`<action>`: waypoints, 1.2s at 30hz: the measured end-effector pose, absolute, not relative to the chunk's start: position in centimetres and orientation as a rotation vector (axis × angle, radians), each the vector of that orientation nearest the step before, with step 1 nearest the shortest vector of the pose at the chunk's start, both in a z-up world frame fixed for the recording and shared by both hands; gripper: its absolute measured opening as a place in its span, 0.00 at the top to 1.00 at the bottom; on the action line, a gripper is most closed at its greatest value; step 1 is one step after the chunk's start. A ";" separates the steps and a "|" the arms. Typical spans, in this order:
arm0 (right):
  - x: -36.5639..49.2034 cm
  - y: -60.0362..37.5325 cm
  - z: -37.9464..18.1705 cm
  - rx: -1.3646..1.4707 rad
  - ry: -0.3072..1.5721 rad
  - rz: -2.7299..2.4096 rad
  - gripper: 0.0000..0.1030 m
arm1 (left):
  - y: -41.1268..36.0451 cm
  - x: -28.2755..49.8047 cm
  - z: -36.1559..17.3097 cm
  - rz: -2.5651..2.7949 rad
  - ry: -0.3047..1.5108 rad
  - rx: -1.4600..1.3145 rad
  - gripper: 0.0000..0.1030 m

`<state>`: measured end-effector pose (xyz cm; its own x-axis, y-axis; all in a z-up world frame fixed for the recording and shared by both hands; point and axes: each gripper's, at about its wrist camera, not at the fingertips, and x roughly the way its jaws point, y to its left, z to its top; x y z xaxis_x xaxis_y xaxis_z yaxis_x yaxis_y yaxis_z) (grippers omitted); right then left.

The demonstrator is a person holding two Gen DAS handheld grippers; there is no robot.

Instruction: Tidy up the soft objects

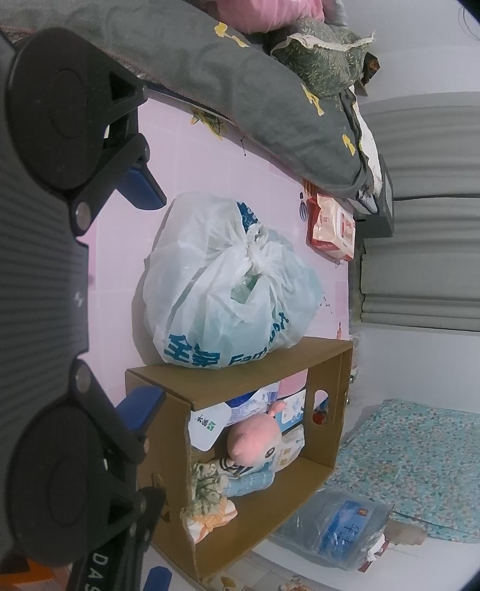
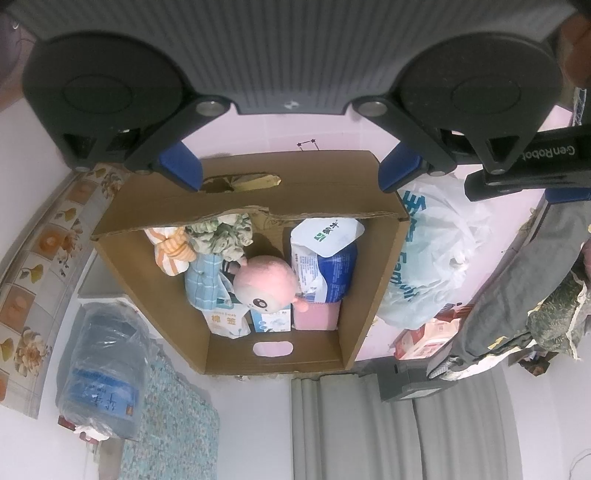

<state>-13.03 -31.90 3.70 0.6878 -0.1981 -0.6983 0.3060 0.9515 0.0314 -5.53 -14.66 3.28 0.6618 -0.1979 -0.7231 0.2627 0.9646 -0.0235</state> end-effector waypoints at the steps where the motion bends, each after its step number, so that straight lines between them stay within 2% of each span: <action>1: -13.0 -31.9 3.7 0.150 0.762 -0.283 0.01 | -14.7 -5.5 3.2 -0.259 0.806 0.087 0.01; 36: -12.1 -31.3 3.9 0.135 0.769 -0.265 0.01 | -14.0 -5.0 3.5 -0.245 0.806 0.066 0.01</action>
